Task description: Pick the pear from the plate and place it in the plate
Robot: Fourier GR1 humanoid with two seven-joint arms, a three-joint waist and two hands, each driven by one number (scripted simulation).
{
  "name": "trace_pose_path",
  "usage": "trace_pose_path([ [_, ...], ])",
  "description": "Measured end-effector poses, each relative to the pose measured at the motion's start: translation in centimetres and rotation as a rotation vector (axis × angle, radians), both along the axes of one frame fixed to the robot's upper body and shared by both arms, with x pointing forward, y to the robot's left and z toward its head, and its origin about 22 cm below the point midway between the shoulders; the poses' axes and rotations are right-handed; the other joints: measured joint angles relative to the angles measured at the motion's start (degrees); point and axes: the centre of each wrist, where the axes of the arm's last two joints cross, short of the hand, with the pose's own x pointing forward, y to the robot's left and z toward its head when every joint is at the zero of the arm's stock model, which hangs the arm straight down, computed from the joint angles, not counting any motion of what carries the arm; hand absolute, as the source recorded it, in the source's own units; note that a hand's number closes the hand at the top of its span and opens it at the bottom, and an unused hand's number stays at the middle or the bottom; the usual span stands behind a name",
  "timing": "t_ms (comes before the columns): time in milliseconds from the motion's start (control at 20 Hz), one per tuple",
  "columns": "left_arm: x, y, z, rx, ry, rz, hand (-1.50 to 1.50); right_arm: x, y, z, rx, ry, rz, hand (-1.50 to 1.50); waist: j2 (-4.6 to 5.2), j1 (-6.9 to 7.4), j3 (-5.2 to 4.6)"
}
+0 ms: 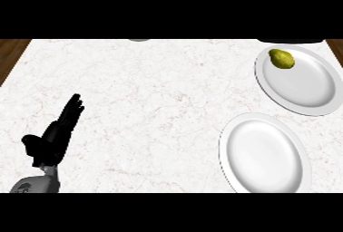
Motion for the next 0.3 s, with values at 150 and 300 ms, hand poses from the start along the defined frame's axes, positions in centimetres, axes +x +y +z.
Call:
trace_pose_path([
  [150, -0.3, -0.1, -0.2, -0.003, -0.001, -0.004, 0.00, -1.6, -0.8, -0.6, -0.009, 0.010, 0.004, -1.50, 0.04, 0.19, 0.03],
  [300, 0.1, 0.0, -0.1, -0.005, -0.002, -0.015, 0.00, -2.4, -1.1, -1.0, -0.025, 0.018, 0.003, -1.50, 0.15, 0.40, 0.06],
])
